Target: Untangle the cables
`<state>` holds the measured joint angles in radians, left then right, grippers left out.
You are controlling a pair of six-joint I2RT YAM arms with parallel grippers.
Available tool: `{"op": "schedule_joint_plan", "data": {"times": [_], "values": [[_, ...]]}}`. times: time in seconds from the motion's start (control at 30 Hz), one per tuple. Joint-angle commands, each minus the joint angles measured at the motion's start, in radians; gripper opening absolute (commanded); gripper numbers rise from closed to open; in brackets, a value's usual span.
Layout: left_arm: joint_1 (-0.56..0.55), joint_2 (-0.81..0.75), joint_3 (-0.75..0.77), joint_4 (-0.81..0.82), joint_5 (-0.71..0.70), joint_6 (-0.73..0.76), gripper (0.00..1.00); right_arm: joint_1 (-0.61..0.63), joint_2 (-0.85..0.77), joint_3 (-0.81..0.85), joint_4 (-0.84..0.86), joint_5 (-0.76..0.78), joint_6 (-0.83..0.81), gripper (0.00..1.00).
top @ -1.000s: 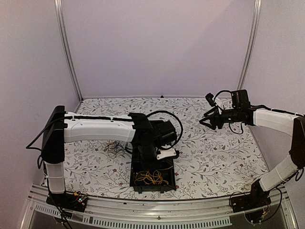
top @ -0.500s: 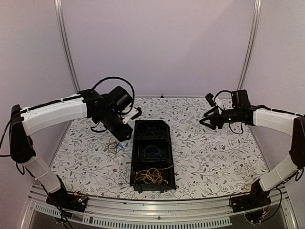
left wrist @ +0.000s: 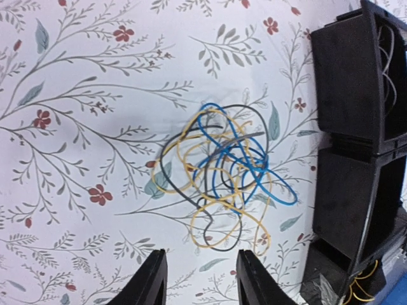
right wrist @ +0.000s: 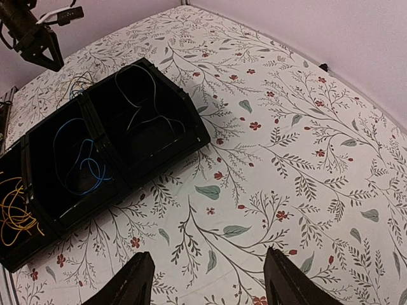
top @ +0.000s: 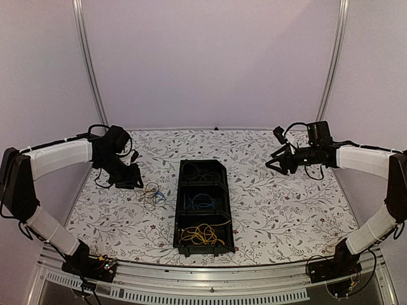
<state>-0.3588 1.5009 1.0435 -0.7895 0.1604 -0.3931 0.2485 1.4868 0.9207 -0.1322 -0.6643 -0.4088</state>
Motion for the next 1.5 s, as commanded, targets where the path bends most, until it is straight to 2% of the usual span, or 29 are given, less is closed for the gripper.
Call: {"op": "schedule_joint_plan", "data": {"times": [0.0,0.1,0.23,0.47,0.7,0.8,0.87,1.0,1.07,1.2,1.33,1.47], "values": [[0.007,-0.052,-0.045,0.136,0.236,-0.104,0.41,0.0,0.013,-0.014,0.015,-0.011,-0.011,0.63],[-0.03,-0.1,-0.084,0.195,0.222,-0.16,0.46,-0.001,0.015,-0.014,0.017,-0.012,-0.012,0.63],[-0.062,-0.108,-0.116,0.217,0.182,-0.181,0.47,0.0,0.021,-0.013,0.018,-0.019,-0.012,0.63],[-0.079,-0.008,-0.11,0.219,0.158,-0.158,0.41,-0.001,0.025,-0.012,0.016,-0.025,-0.013,0.63],[-0.086,0.04,-0.086,0.251,0.215,-0.149,0.3,-0.001,0.019,-0.018,0.019,-0.016,-0.015,0.63],[-0.087,0.041,-0.077,0.245,0.232,-0.142,0.16,0.0,0.026,-0.015,0.018,-0.019,-0.015,0.63],[-0.087,0.018,-0.053,0.221,0.221,-0.129,0.01,0.0,0.029,-0.009,0.015,-0.023,-0.013,0.63],[-0.087,-0.065,0.092,0.086,0.153,-0.068,0.0,0.005,0.038,0.054,-0.035,-0.074,-0.014,0.62],[-0.087,-0.111,0.222,0.015,0.086,-0.021,0.0,0.029,0.052,0.137,-0.089,-0.102,-0.003,0.59],[-0.083,-0.148,0.464,-0.12,-0.062,0.041,0.0,0.174,0.119,0.398,-0.238,-0.053,-0.048,0.59],[-0.083,-0.134,0.62,-0.177,-0.094,0.079,0.0,0.316,0.226,0.763,-0.333,-0.008,-0.099,0.62],[-0.082,-0.119,0.709,-0.151,-0.082,0.083,0.0,0.404,0.415,1.186,-0.337,0.013,-0.048,0.69]]}}
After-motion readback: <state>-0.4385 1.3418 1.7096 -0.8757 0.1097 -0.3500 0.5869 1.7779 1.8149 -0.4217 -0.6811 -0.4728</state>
